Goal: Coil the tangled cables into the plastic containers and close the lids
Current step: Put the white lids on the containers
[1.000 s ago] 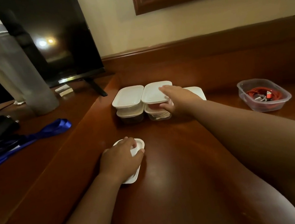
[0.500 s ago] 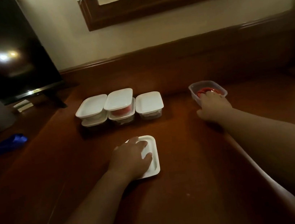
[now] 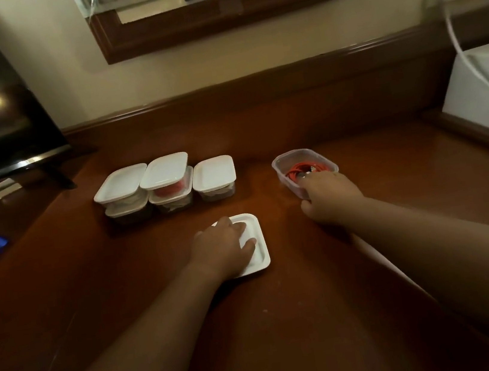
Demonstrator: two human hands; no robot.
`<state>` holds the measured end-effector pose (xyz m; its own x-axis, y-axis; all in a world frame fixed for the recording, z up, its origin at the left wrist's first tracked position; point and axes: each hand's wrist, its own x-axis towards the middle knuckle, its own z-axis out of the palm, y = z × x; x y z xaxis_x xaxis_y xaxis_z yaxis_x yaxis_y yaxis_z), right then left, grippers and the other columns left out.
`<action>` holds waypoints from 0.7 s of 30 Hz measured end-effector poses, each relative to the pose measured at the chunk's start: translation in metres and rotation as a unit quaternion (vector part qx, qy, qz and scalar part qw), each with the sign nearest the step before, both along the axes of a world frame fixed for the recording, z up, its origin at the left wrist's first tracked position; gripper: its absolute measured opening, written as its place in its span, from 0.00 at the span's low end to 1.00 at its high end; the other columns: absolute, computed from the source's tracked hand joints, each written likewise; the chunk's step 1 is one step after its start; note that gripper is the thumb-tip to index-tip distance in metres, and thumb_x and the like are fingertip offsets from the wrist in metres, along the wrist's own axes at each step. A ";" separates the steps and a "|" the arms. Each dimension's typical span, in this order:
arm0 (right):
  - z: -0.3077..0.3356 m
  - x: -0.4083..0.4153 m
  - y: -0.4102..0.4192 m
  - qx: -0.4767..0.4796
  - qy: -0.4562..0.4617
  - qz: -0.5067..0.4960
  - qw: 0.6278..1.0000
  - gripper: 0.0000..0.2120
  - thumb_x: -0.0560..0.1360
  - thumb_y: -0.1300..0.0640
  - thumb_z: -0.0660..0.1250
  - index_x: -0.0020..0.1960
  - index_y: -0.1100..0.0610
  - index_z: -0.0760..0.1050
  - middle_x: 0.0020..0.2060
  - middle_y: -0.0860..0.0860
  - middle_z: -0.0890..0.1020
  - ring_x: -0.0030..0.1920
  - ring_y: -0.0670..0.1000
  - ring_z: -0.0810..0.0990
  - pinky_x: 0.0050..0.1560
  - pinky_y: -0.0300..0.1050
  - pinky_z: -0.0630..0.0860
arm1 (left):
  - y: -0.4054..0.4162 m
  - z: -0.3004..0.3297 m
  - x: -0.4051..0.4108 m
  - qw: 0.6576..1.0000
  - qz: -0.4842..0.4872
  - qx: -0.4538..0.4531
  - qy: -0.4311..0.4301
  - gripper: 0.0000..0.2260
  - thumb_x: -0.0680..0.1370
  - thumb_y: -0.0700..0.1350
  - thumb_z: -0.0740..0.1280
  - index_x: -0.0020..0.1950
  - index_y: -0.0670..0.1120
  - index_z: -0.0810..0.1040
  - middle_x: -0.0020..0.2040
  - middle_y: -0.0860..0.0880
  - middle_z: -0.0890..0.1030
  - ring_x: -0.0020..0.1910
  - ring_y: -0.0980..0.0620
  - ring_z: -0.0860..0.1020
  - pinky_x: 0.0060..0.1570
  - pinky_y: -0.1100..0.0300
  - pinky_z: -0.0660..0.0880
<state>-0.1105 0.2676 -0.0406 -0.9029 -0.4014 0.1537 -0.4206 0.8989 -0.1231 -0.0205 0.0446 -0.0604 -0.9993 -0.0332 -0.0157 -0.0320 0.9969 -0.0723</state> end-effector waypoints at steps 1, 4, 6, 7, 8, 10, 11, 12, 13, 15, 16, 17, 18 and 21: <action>-0.001 0.009 0.004 -0.010 0.000 0.011 1.000 0.16 0.76 0.52 0.64 0.63 0.55 0.73 0.54 0.52 0.79 0.51 0.53 0.78 0.52 0.48 0.78 | 0.000 0.001 0.002 1.000 0.002 0.003 -0.002 0.25 0.80 0.63 0.54 0.74 0.55 0.68 0.72 0.49 0.70 0.68 0.47 0.72 0.65 0.48 0.69; -0.003 0.036 0.017 -0.038 -0.013 0.047 0.998 0.16 0.77 0.52 0.64 0.63 0.54 0.74 0.58 0.52 0.78 0.56 0.51 0.76 0.58 0.47 0.76 | 0.000 0.003 0.013 1.000 0.007 0.017 -0.007 0.26 0.80 0.66 0.54 0.74 0.56 0.68 0.73 0.49 0.69 0.69 0.47 0.72 0.66 0.47 0.69; -0.004 0.050 0.024 -0.055 -0.022 0.070 0.996 0.17 0.77 0.51 0.65 0.64 0.55 0.73 0.61 0.52 0.76 0.60 0.51 0.74 0.61 0.45 0.73 | 0.000 0.004 0.022 0.999 0.009 0.032 -0.004 0.26 0.79 0.67 0.54 0.73 0.56 0.68 0.72 0.50 0.70 0.69 0.47 0.71 0.66 0.47 0.67; -0.005 0.058 0.028 -0.061 -0.027 0.080 0.995 0.17 0.77 0.50 0.65 0.64 0.55 0.73 0.62 0.52 0.74 0.61 0.51 0.72 0.61 0.43 0.72 | 0.000 0.005 0.028 0.999 0.012 0.038 -0.005 0.27 0.78 0.68 0.54 0.72 0.56 0.68 0.73 0.50 0.69 0.69 0.48 0.71 0.67 0.45 0.66; -0.005 0.066 0.033 -0.064 -0.030 0.088 0.994 0.17 0.77 0.48 0.66 0.63 0.55 0.73 0.64 0.51 0.72 0.63 0.51 0.71 0.61 0.42 0.71 | -0.001 0.006 0.033 0.999 0.017 0.042 -0.008 0.29 0.77 0.70 0.55 0.72 0.55 0.68 0.74 0.51 0.69 0.70 0.49 0.70 0.68 0.43 0.65; -0.007 0.081 0.042 -0.064 -0.043 0.094 0.993 0.19 0.76 0.44 0.67 0.61 0.54 0.74 0.70 0.51 0.67 0.70 0.52 0.64 0.66 0.45 0.68 | -0.004 0.006 0.043 0.998 0.040 0.049 -0.016 0.36 0.71 0.76 0.56 0.71 0.55 0.68 0.75 0.53 0.68 0.71 0.49 0.69 0.69 0.38 0.63; -0.008 0.088 0.046 -0.063 -0.051 0.094 0.992 0.20 0.76 0.41 0.67 0.61 0.54 0.73 0.74 0.52 0.62 0.75 0.54 0.58 0.71 0.49 0.64 | -0.006 0.006 0.047 0.997 0.052 0.055 -0.021 0.39 0.68 0.78 0.57 0.71 0.55 0.69 0.74 0.53 0.68 0.71 0.49 0.69 0.69 0.37 0.63; -0.010 0.094 0.049 -0.064 -0.058 0.089 0.992 0.22 0.74 0.39 0.68 0.60 0.53 0.73 0.78 0.53 0.57 0.78 0.55 0.50 0.75 0.54 0.58 | -0.010 0.005 0.052 0.996 0.060 0.066 -0.025 0.40 0.67 0.78 0.60 0.70 0.54 0.69 0.74 0.53 0.69 0.70 0.49 0.70 0.68 0.38 0.64; -0.011 0.099 0.052 -0.070 -0.066 0.079 0.992 0.21 0.73 0.37 0.69 0.57 0.51 0.73 0.79 0.52 0.52 0.79 0.55 0.44 0.76 0.58 0.52 | -0.013 0.004 0.056 0.994 0.062 0.089 -0.028 0.38 0.66 0.76 0.64 0.68 0.54 0.69 0.73 0.52 0.70 0.68 0.49 0.71 0.67 0.42 0.67; -0.013 0.108 0.056 -0.111 -0.110 0.055 0.986 0.21 0.69 0.36 0.72 0.52 0.48 0.70 0.80 0.52 0.46 0.79 0.56 0.42 0.75 0.59 0.53 | -0.020 0.003 0.065 0.986 0.056 0.155 -0.030 0.31 0.69 0.67 0.71 0.65 0.53 0.70 0.69 0.50 0.72 0.62 0.49 0.73 0.58 0.52 0.72; -0.014 0.111 0.057 -0.142 -0.142 0.047 0.978 0.23 0.68 0.38 0.74 0.53 0.48 0.69 0.80 0.52 0.45 0.79 0.56 0.45 0.74 0.57 0.57 | -0.022 0.004 0.069 0.983 0.049 0.176 -0.030 0.26 0.70 0.61 0.73 0.63 0.53 0.71 0.68 0.49 0.73 0.59 0.50 0.73 0.55 0.55 0.72; -0.016 0.114 0.058 -0.169 -0.166 0.046 0.971 0.25 0.67 0.39 0.75 0.56 0.48 0.69 0.80 0.51 0.47 0.79 0.56 0.50 0.72 0.54 0.62 | -0.024 0.005 0.073 0.981 0.042 0.186 -0.028 0.23 0.70 0.57 0.74 0.61 0.53 0.72 0.67 0.49 0.73 0.57 0.51 0.72 0.53 0.56 0.72; -0.017 0.115 0.058 -0.188 -0.175 0.049 0.965 0.28 0.67 0.41 0.76 0.60 0.49 0.68 0.79 0.52 0.51 0.78 0.56 0.55 0.70 0.51 0.66 | -0.026 0.006 0.077 0.981 0.035 0.190 -0.023 0.22 0.69 0.54 0.74 0.61 0.54 0.73 0.67 0.49 0.73 0.57 0.51 0.72 0.53 0.56 0.72; -0.020 0.119 0.057 -0.247 -0.178 0.050 0.951 0.38 0.66 0.45 0.79 0.69 0.49 0.63 0.72 0.52 0.67 0.70 0.54 0.70 0.61 0.43 0.73 | -0.034 0.008 0.084 0.973 0.031 0.227 0.013 0.23 0.67 0.52 0.75 0.60 0.55 0.76 0.70 0.51 0.71 0.65 0.49 0.71 0.64 0.52 0.71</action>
<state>0.0080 0.3243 -0.0604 -0.8941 -0.4463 0.0367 -0.3531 0.6523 -0.6707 0.0638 0.0106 -0.0526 -0.9959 -0.0886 -0.0177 -0.0887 0.9219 0.3771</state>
